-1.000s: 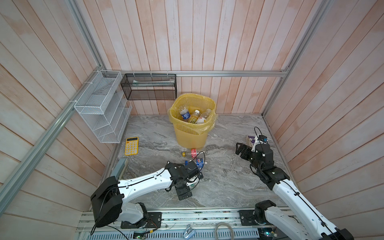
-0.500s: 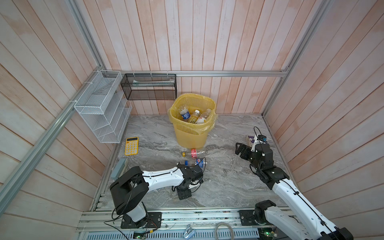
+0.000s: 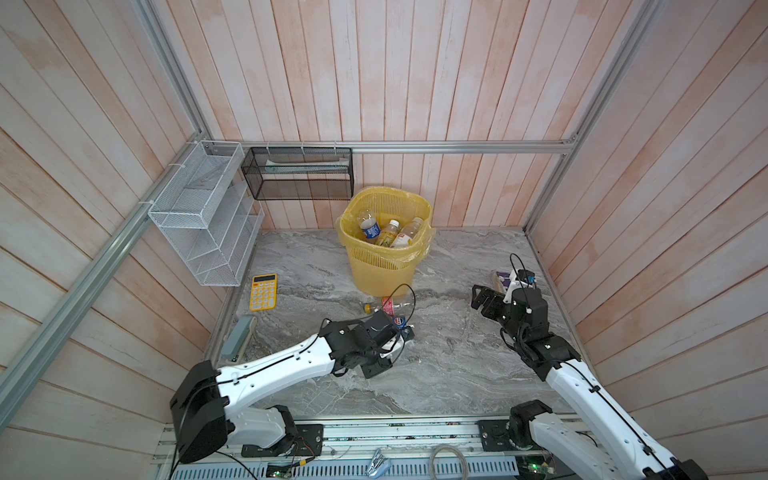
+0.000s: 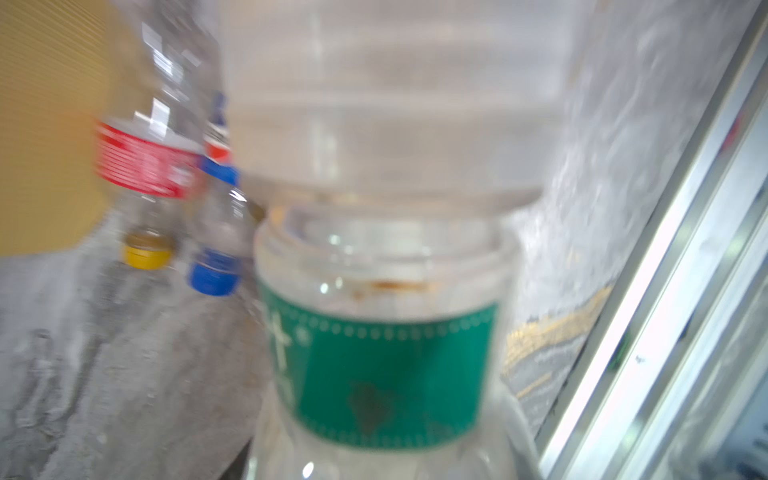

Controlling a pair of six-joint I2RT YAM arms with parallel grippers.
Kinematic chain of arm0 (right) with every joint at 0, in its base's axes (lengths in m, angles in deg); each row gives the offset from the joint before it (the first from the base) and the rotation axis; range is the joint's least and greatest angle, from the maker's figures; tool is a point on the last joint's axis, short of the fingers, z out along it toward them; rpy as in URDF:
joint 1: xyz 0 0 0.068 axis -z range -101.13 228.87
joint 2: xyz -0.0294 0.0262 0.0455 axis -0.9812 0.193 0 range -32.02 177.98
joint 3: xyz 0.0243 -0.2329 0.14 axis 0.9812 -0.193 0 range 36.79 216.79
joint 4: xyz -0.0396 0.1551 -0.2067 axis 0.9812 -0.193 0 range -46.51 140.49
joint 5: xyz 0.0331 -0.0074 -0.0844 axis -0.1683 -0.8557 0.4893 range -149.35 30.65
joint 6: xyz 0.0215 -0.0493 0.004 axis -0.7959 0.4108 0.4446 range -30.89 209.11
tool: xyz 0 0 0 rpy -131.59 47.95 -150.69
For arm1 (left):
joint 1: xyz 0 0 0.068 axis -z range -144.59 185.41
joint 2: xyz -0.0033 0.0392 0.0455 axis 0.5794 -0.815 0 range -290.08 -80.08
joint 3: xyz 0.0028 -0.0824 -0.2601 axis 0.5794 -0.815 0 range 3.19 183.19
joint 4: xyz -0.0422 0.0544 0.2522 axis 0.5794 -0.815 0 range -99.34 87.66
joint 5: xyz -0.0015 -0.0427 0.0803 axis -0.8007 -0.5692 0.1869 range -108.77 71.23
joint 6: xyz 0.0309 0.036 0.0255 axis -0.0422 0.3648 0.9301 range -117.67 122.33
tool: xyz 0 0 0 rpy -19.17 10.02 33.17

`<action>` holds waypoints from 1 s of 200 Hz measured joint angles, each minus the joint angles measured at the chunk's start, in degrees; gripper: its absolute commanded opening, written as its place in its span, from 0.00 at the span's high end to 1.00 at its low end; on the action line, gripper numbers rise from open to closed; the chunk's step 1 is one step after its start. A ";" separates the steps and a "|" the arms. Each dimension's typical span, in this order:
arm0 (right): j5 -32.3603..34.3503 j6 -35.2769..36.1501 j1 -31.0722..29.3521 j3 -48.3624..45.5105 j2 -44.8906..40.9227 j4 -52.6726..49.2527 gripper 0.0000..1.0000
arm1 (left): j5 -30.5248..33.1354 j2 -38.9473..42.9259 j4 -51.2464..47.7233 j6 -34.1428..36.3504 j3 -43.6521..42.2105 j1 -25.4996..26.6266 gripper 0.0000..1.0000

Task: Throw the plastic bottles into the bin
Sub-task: 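Lift the green-label bottle with the left gripper and drop it into the bin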

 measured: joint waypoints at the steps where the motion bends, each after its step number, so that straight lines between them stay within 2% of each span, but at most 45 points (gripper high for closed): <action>1: 0.00 0.00 0.00 0.00 0.00 0.00 0.01 | 0.17 0.33 0.20 -0.04 0.07 -0.04 0.56; 35: 0.04 -0.39 0.00 -0.24 -0.22 0.46 0.01 | 7.10 12.44 11.58 -0.92 1.16 -1.55 0.56; 49: 0.04 -0.44 0.00 -0.55 -0.52 0.68 0.01 | 9.44 17.18 19.21 -0.31 1.18 -2.47 0.52; 74: 0.11 -0.46 0.00 -0.90 -1.51 0.81 0.01 | 11.96 23.96 38.69 2.99 0.74 -4.92 0.51; 96: 0.31 -0.46 0.00 -0.96 -2.71 0.83 0.01 | 11.65 25.05 55.71 6.51 0.85 -6.05 0.52; 127: 0.55 -0.46 0.00 -0.98 -4.00 0.81 0.01 | 8.02 16.85 69.13 8.50 6.93 -8.96 0.51; 155: 0.79 -0.44 0.00 -1.03 -4.98 0.79 0.01 | 1.36 4.79 67.95 1.73 16.90 -17.49 0.47; 179: 0.94 -0.39 0.00 -1.03 -5.18 0.74 0.01 | -4.35 -5.90 61.31 -7.80 23.93 -24.94 0.24; 200: 1.29 -0.17 0.00 -1.01 -5.20 0.39 0.01 | -7.08 -12.76 53.79 -13.25 26.43 -26.69 0.11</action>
